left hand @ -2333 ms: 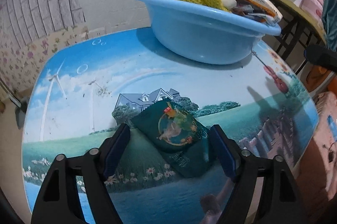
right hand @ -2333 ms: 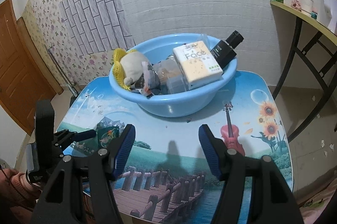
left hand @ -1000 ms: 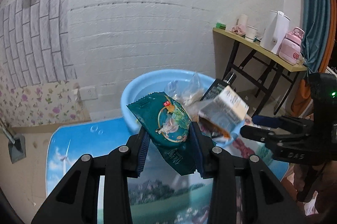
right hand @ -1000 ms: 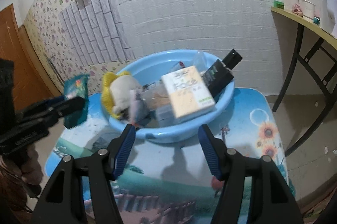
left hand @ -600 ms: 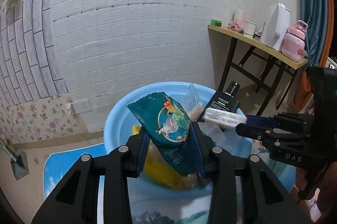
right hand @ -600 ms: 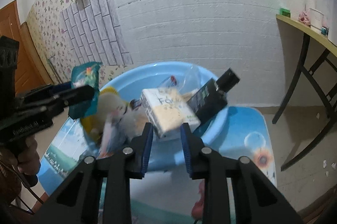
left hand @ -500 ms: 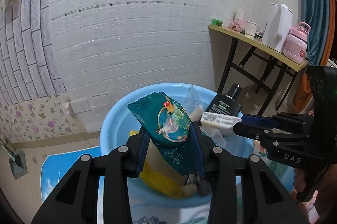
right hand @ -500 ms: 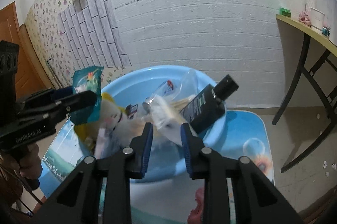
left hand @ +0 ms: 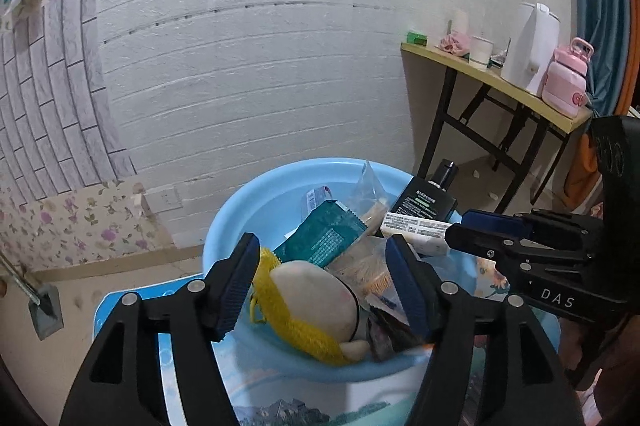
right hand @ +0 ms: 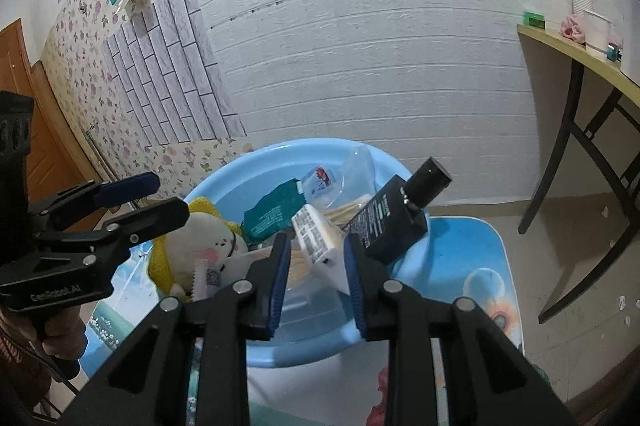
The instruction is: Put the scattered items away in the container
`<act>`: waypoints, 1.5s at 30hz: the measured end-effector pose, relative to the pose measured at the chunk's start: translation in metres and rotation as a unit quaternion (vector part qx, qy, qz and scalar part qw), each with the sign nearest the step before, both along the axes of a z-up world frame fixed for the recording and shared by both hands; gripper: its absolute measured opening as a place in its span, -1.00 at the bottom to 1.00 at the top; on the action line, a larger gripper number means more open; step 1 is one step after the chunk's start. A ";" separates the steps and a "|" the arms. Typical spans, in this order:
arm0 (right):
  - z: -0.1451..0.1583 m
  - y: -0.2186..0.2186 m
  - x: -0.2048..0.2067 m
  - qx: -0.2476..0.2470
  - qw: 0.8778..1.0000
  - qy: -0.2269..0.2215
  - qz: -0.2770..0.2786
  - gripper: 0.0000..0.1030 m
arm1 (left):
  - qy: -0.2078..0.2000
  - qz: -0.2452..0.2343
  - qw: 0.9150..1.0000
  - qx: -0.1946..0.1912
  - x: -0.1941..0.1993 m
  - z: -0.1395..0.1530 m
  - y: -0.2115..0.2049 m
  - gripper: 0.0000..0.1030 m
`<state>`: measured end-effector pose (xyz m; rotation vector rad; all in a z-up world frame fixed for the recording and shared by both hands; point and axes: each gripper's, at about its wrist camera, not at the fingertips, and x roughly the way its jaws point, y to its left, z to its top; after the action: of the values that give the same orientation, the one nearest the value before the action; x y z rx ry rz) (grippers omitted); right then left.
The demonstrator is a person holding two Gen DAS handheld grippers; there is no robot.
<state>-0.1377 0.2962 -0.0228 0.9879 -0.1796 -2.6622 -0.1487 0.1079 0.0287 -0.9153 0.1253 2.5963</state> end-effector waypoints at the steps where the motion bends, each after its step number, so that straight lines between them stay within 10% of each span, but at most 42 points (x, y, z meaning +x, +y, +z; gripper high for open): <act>1: 0.003 -0.001 0.003 0.002 1.000 0.002 0.000 -0.47 | 0.001 0.003 1.000 0.000 0.003 0.003 -0.001 0.37; 21: 0.069 -0.034 0.099 0.025 0.998 0.063 -0.012 0.45 | 0.037 0.049 0.998 -0.011 0.099 0.050 -0.028 0.91; 45: 0.028 -0.026 0.110 0.000 0.997 0.078 -0.015 1.00 | -0.009 0.207 0.978 0.002 0.128 0.003 -0.045 0.92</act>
<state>-0.0280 0.2701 0.0052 0.7776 -0.1609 -2.7520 -0.0211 0.0632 0.0318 -1.0577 -0.0866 2.9619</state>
